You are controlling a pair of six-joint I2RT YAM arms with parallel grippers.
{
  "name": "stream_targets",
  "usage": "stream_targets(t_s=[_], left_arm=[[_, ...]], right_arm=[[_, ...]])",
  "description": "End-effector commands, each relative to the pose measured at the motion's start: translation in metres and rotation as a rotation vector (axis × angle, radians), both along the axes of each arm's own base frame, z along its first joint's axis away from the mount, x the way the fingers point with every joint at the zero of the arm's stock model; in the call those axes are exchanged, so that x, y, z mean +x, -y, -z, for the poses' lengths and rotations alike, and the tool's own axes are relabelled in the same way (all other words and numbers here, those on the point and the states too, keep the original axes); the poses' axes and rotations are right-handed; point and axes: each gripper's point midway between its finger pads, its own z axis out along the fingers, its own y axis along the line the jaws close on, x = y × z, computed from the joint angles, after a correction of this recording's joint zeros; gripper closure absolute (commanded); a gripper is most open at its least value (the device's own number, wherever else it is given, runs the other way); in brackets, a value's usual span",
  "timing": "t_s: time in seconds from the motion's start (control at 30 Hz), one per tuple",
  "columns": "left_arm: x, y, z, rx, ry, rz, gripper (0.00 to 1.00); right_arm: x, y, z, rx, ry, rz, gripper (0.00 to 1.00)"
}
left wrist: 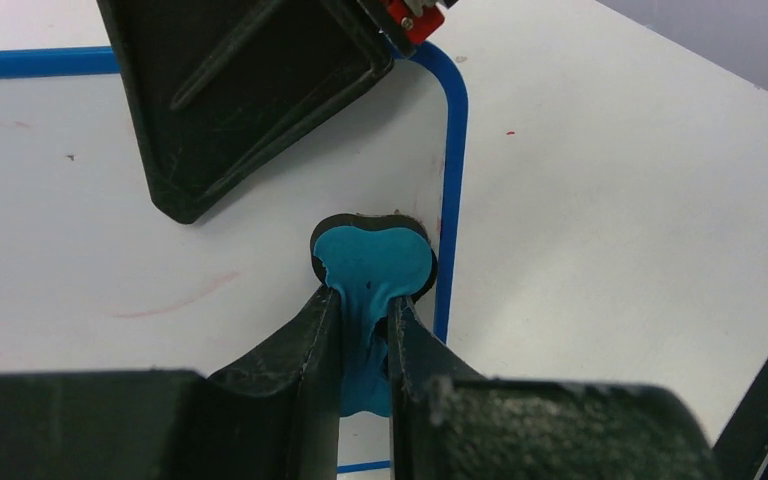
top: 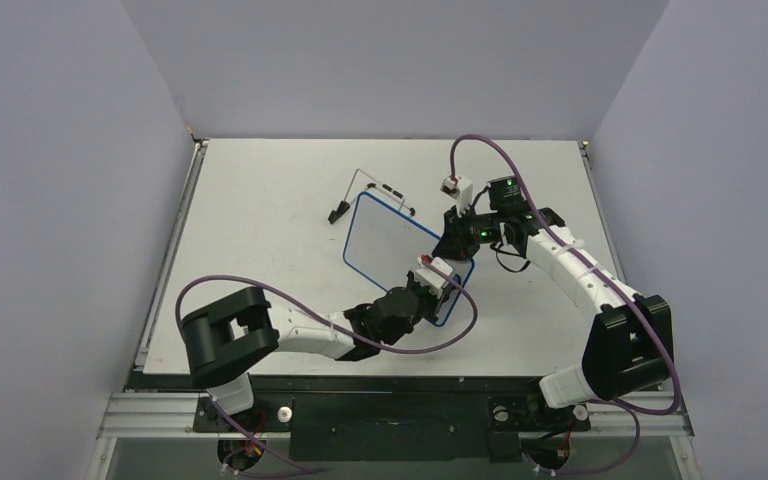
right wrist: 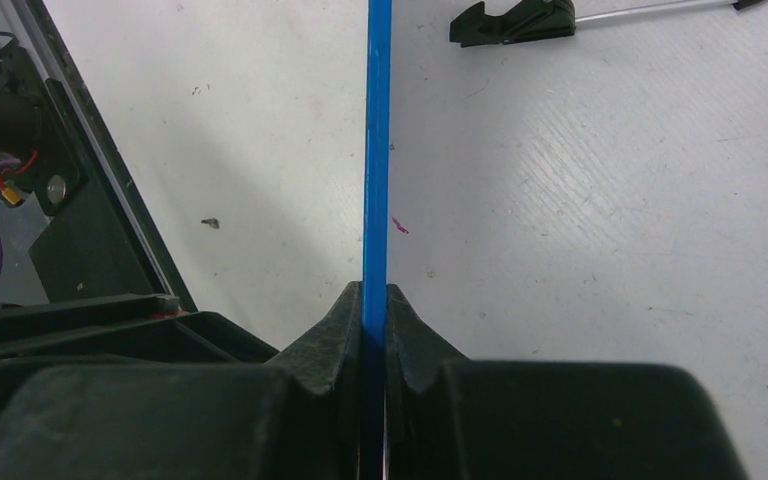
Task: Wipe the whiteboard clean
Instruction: Erase the whiteboard at the center of the board.
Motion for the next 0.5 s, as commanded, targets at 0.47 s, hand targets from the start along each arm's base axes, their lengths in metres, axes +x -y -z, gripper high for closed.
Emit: stream_targets(t_s=[0.47], left_arm=[[-0.004, -0.017, 0.084, 0.193, -0.176, -0.035, 1.00]], right_arm=[[-0.006, 0.002, 0.005, -0.024, 0.001, -0.029, 1.00]])
